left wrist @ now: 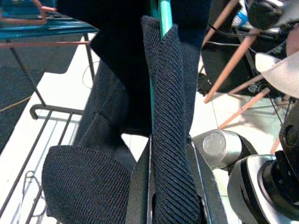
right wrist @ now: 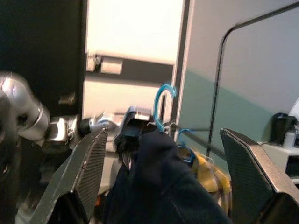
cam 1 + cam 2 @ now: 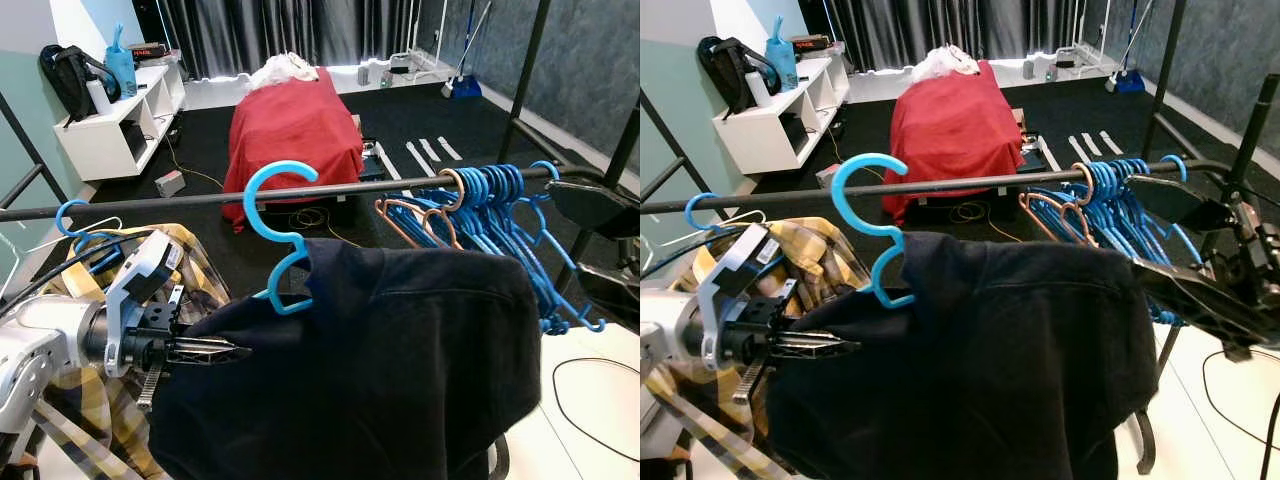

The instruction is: Hang hanger

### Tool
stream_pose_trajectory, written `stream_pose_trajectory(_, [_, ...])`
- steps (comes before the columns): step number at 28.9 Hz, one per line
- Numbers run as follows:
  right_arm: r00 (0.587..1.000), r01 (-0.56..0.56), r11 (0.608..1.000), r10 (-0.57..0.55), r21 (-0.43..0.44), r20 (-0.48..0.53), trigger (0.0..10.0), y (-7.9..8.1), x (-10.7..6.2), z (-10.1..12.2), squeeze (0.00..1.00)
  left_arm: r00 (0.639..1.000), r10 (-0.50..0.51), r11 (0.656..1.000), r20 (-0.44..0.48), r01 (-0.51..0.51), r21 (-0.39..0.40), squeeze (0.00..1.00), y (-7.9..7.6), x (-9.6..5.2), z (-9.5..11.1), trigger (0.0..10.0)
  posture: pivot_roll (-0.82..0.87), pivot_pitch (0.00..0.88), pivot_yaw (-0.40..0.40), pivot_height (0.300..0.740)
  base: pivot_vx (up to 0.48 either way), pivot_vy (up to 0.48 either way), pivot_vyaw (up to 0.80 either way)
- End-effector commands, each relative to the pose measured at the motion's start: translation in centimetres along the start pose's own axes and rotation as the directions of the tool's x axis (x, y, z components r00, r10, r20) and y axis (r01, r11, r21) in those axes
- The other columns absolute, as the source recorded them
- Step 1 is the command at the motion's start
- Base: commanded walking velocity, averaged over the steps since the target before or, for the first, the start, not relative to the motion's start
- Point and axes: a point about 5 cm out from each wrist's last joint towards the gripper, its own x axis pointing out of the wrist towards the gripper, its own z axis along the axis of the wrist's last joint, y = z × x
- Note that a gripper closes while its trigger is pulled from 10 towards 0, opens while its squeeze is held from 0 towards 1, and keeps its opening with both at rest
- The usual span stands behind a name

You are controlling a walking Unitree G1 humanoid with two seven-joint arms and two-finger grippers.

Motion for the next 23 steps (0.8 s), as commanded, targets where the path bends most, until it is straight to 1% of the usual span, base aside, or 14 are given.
stream_pose_trajectory(1, [0.986,-0.010,1.000,0.013,0.019,-0.164,10.0,-0.5,0.3,-1.3,0.00,0.999,-0.046,0.998,-0.018,0.047,0.029,0.00,-0.1,0.7,0.4,0.0,-0.20,0.000,0.045,0.740,0.000,0.000,0.00])
stream_pose_trajectory(2, [0.955,-0.011,1.000,0.019,0.028,-0.295,10.0,-1.0,0.3,-2.4,0.00,0.997,-0.064,0.997,-0.047,0.066,0.043,0.00,0.0,1.3,0.4,0.0,-0.20,0.000,0.041,0.740,0.000,0.000,0.00])
stream_pose_trajectory(3, [0.929,-0.013,0.999,0.025,0.034,-0.369,10.0,-1.2,0.3,-3.1,0.00,0.995,-0.073,0.996,-0.068,0.077,0.052,0.00,0.0,1.6,0.3,0.0,-0.20,0.000,0.041,0.740,0.000,0.000,0.00])
stream_pose_trajectory(4, [0.913,-0.016,0.999,0.030,0.038,-0.408,10.0,-1.3,0.2,-3.5,0.00,0.994,-0.078,0.995,-0.080,0.082,0.058,0.00,0.1,1.8,0.3,0.0,-0.20,0.000,0.041,0.740,0.000,0.000,0.00])
stream_pose_trajectory(5, [0.913,-0.016,0.999,0.030,0.038,-0.408,10.0,-1.3,0.2,-3.5,0.00,0.994,-0.078,0.995,-0.080,0.082,0.058,0.00,0.1,1.8,0.3,0.0,-0.20,0.000,0.041,0.740,0.000,0.000,0.00])
stream_pose_trajectory(6, [0.877,-0.015,0.999,0.037,0.048,-0.480,10.0,-1.4,0.0,-4.2,0.00,0.992,-0.088,0.993,-0.089,0.094,0.065,0.00,0.1,2.0,0.4,0.0,-0.20,0.000,0.039,0.740,0.000,0.000,0.00])
stream_pose_trajectory(7, [0.830,-0.010,0.998,0.042,0.062,-0.557,10.0,-1.6,-0.4,-4.8,0.00,0.989,-0.107,0.991,-0.100,0.114,0.072,0.00,0.2,2.3,0.6,0.0,-0.20,0.000,0.037,0.740,0.000,0.000,0.00])
stream_pose_trajectory(8, [0.818,-0.007,0.998,0.044,0.066,-0.573,10.0,-1.8,-0.3,-4.8,0.00,0.986,-0.127,0.988,-0.110,0.136,0.079,0.00,0.1,2.6,0.7,0.0,-0.20,0.000,0.036,0.740,0.000,0.000,0.00])
stream_pose_trajectory(13, [0.818,-0.004,0.998,0.043,0.069,-0.573,10.0,-2.3,-0.1,-4.6,0.00,0.978,-0.163,0.980,-0.129,0.175,0.090,0.00,-0.1,3.0,0.8,0.0,-0.20,0.000,0.033,0.740,0.000,0.000,0.00])
stream_pose_trajectory(14, [0.818,-0.018,0.996,0.067,0.092,-0.572,10.0,-2.4,0.1,-4.6,0.00,0.975,-0.177,0.977,-0.137,0.191,0.097,0.00,-0.1,3.3,0.9,0.0,-0.20,0.000,0.033,0.740,0.000,0.000,0.00])
stream_pose_trajectory(19, [0.811,-0.047,0.991,0.113,0.128,-0.575,10.0,-2.4,0.4,-4.8,0.00,0.970,-0.195,0.972,-0.147,0.211,0.105,0.00,-0.2,3.6,1.0,0.0,-0.20,0.000,0.033,0.740,0.000,0.000,0.00])
stream_pose_trajectory(21, [0.810,-0.098,0.982,0.173,0.162,-0.560,10.0,-2.3,1.3,-5.6,0.00,0.966,-0.209,0.967,-0.151,0.227,0.117,0.00,-0.1,4.2,1.1,0.0,-0.20,0.000,0.031,0.740,0.000,0.000,0.00])
stream_pose_trajectory(22, [0.810,-0.098,0.982,0.173,0.162,-0.560,10.0,-2.3,1.3,-5.6,0.00,0.966,-0.209,0.967,-0.151,0.227,0.117,0.00,-0.1,4.2,1.1,0.0,-0.20,0.000,0.031,0.740,0.000,0.000,0.00])
stream_pose_trajectory(23, [0.808,-0.119,0.977,0.198,0.175,-0.554,8.7,-2.3,1.8,-6.1,0.00,0.965,-0.214,0.965,-0.152,0.233,0.123,0.00,-0.1,4.5,1.2,0.0,-0.20,0.000,0.031,0.740,0.000,0.000,0.00])
